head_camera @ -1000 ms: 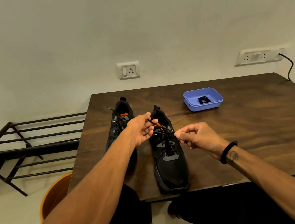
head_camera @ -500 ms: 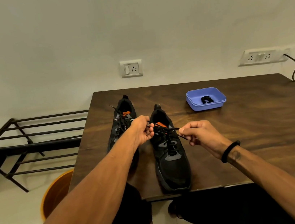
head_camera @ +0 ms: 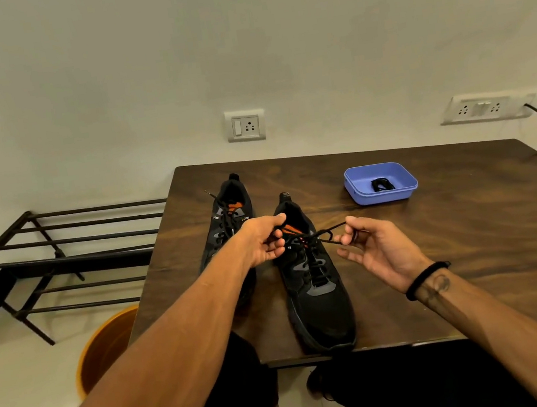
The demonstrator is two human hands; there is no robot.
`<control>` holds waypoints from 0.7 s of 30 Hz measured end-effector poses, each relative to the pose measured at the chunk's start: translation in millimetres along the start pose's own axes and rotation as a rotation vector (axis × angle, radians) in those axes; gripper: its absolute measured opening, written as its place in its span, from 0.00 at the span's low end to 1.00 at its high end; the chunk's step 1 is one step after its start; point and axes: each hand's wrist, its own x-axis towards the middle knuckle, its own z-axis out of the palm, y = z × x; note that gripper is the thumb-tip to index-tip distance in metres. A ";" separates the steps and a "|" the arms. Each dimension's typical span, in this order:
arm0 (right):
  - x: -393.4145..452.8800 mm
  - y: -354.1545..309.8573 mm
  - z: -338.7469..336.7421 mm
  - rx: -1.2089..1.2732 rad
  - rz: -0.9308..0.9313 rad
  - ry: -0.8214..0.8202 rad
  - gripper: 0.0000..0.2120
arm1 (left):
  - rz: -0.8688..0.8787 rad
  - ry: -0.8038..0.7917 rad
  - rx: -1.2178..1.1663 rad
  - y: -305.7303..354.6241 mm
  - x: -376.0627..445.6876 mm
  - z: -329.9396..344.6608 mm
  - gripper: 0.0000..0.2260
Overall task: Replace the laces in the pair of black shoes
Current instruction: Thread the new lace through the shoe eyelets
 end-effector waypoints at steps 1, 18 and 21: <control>0.8 -0.1 1.0 0.061 0.009 0.000 0.10 | 0.001 0.001 -0.012 0.0 0.3 0.1 0.11; 58.2 6.1 23.9 0.020 0.012 0.217 0.09 | 0.132 0.312 -0.052 -18.3 39.6 7.3 0.12; 62.9 0.8 11.2 -0.022 0.003 0.222 0.10 | 0.335 0.479 0.290 -17.1 40.3 6.9 0.19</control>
